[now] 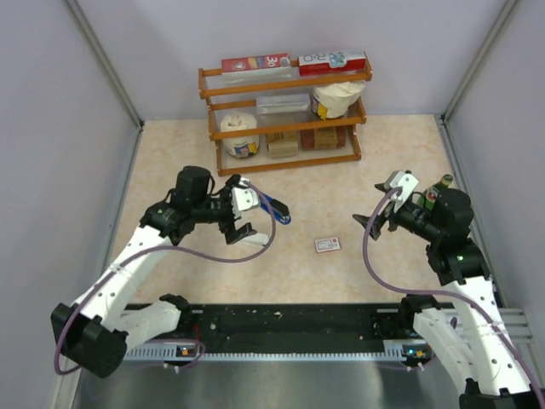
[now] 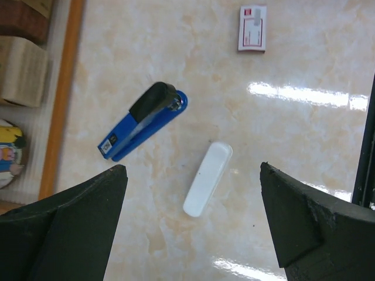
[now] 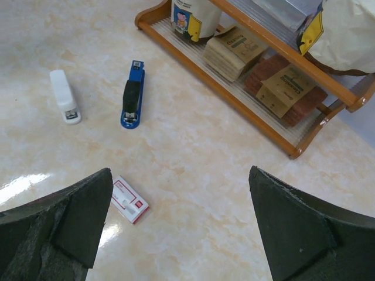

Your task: Load the staples into the stapler

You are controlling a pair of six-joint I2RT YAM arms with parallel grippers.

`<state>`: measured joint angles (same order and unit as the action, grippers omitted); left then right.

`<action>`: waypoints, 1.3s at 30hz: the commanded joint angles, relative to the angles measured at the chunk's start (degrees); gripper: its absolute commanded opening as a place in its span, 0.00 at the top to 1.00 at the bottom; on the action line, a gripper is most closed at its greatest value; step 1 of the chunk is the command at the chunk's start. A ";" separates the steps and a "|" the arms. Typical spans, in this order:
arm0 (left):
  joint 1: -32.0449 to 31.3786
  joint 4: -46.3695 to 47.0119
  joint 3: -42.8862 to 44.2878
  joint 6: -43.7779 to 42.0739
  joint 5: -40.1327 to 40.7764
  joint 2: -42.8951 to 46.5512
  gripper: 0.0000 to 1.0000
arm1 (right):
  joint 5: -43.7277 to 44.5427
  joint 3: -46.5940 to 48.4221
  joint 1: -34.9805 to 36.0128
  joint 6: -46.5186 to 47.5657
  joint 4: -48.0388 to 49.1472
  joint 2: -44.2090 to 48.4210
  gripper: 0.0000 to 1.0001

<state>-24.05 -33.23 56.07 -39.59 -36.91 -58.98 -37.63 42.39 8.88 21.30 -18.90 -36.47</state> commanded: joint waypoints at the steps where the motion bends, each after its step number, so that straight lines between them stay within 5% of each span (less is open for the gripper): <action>1: -2.13 -1.31 -2.19 -6.37 3.50 -5.34 0.01 | -3.33 -0.73 0.43 1.46 0.00 0.17 0.03; 21: -8.03 0.71 -0.62 -13.84 8.69 -26.53 0.03 | -5.79 -3.02 0.52 3.40 0.09 -1.06 0.04; 24: -8.20 0.89 -0.35 -13.67 9.31 -28.03 0.12 | -5.62 -3.10 0.52 3.66 0.09 -1.15 0.04; 28: -8.55 1.24 -0.35 -13.41 10.27 -29.52 0.36 | -5.70 -3.28 0.43 3.84 0.17 -1.15 0.04; 39: -8.73 3.53 -1.58 -12.00 10.36 -29.88 0.67 | -5.35 -3.63 0.52 4.36 0.17 -1.32 0.04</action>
<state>-32.36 -31.81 53.89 -51.99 -25.87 -88.90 -41.91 38.87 8.88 24.58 -19.88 -37.67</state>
